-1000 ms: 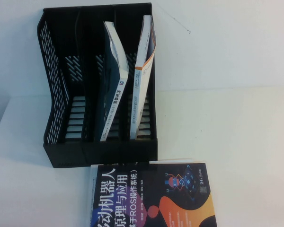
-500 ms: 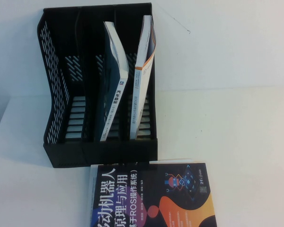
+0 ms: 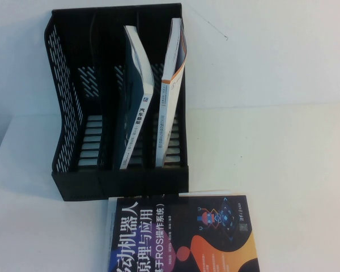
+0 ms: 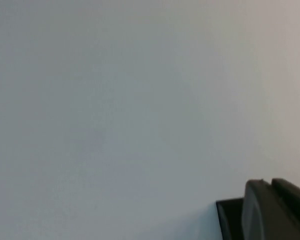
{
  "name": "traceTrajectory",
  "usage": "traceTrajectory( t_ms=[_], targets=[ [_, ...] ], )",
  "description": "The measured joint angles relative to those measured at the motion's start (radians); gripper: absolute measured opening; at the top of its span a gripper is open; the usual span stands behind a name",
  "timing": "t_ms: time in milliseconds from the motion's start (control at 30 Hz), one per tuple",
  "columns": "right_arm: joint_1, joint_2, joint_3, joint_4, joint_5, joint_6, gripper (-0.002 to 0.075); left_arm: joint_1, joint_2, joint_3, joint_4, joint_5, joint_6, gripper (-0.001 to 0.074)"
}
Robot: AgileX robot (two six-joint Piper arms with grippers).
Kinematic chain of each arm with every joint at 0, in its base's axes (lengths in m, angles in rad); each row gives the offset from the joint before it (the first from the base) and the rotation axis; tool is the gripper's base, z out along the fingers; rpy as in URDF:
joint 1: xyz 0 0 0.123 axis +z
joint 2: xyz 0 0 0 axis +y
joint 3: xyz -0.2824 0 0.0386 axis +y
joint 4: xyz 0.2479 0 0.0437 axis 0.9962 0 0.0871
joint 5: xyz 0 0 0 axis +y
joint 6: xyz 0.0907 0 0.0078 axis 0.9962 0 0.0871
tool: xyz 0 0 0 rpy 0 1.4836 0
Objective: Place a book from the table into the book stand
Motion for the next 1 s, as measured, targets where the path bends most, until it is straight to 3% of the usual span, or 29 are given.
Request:
traceTrajectory(
  t_ms=[167, 267, 433, 600, 733, 1000],
  targets=[
    [0.0, 0.002, -0.218, -0.019, 0.603, 0.045, 0.0001, 0.0, 0.0, -0.212, -0.007, 0.405, 0.028, -0.0003],
    [0.0, 0.062, -0.364, -0.014, 0.973, 0.051, 0.0001, 0.0, 0.033, -0.273, -0.007, 0.549, 0.033, -0.0003],
    [0.0, 0.262, -0.52, 0.08, 1.327, 0.053, 0.0002, 0.0, 0.138, -0.279, -0.035, 0.738, 0.034, -0.0003],
    [0.0, 0.486, -0.565, 0.253, 1.448, -0.047, 0.0002, 0.0, 0.257, -0.279, -0.162, 0.857, 0.042, -0.0003],
    [0.0, 0.68, -0.572, 0.464, 1.472, -0.268, 0.0002, -0.002, 0.365, -0.279, -0.289, 0.922, 0.092, -0.0003],
    [0.004, 1.015, -0.575, 0.757, 1.344, -0.59, 0.0003, -0.058, 0.535, -0.292, -0.754, 1.011, 0.612, -0.0003]
  ],
)
